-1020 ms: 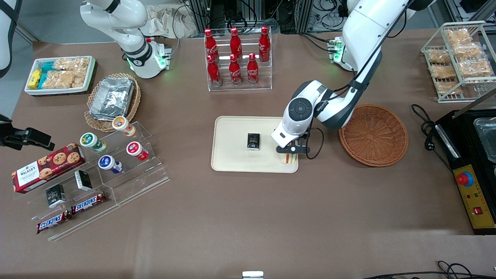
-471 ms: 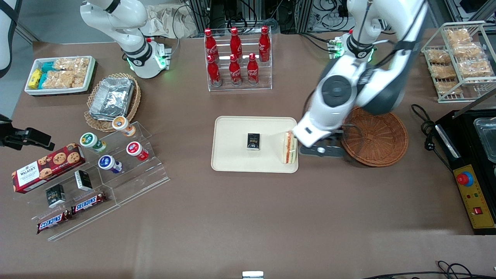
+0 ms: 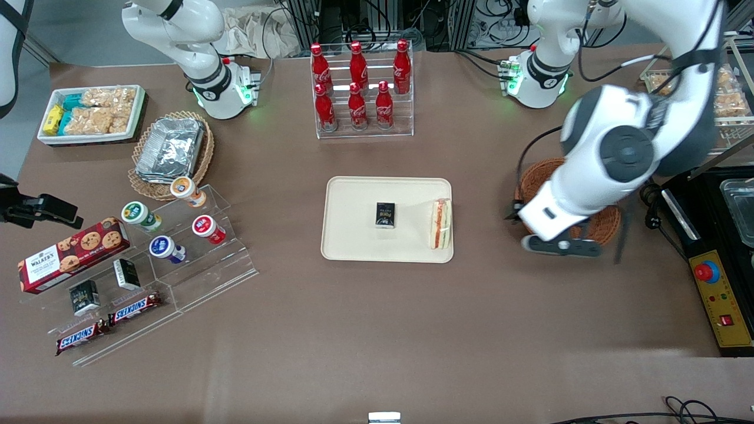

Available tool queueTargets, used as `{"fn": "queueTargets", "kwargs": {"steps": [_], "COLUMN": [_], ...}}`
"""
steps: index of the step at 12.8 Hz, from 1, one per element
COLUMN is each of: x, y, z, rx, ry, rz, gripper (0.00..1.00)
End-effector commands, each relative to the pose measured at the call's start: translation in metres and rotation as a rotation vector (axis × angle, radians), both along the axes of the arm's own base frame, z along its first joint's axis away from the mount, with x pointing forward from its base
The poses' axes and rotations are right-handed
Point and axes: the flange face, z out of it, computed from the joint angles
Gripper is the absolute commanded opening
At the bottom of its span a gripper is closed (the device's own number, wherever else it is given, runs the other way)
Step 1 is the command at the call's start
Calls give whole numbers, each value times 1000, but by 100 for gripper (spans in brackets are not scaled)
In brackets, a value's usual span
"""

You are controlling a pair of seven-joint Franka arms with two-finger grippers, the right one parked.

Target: Place sandwich from basket to tray

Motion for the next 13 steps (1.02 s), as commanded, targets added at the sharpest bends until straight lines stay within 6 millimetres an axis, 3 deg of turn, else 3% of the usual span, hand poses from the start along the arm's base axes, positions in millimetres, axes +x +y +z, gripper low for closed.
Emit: {"fn": "queueTargets", "kwargs": {"steps": [1, 3, 7, 10, 13], "x": [0, -11, -53, -87, -94], "y": [35, 53, 57, 77, 82], "z": [54, 85, 129, 167, 182], "rx": [-24, -27, 9, 30, 1], "ry": [-39, -79, -85, -76, -77], "rz": [35, 69, 46, 51, 45], "gripper": [100, 100, 100, 100, 100]}}
